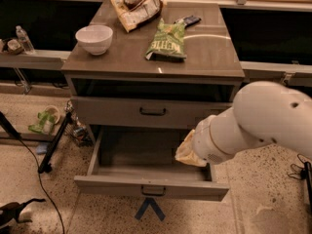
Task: Close middle drawer
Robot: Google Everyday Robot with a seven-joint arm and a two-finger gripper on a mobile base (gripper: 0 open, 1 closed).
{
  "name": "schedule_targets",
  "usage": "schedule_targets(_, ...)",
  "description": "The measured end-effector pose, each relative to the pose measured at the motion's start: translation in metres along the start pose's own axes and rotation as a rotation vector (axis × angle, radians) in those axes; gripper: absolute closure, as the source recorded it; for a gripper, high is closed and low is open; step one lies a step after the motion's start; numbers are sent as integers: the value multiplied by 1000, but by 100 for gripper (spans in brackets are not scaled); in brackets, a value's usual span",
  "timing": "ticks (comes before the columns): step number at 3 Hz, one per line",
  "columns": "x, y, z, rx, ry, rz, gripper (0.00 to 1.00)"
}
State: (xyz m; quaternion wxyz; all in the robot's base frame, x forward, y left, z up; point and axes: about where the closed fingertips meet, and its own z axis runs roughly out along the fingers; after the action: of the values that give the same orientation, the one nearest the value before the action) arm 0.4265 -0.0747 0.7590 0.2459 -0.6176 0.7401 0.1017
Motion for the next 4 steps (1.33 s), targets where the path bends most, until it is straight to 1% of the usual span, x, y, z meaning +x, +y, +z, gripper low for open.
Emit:
schedule_targets(1, 18, -51, -84, 271, 44, 82, 37)
schedule_targets(2, 8, -53, -155, 356, 96, 53, 49)
schedule_targets(3, 5, -51, -156, 352, 95, 49, 39)
schedule_targets(4, 3, -51, -157, 352, 95, 46, 15)
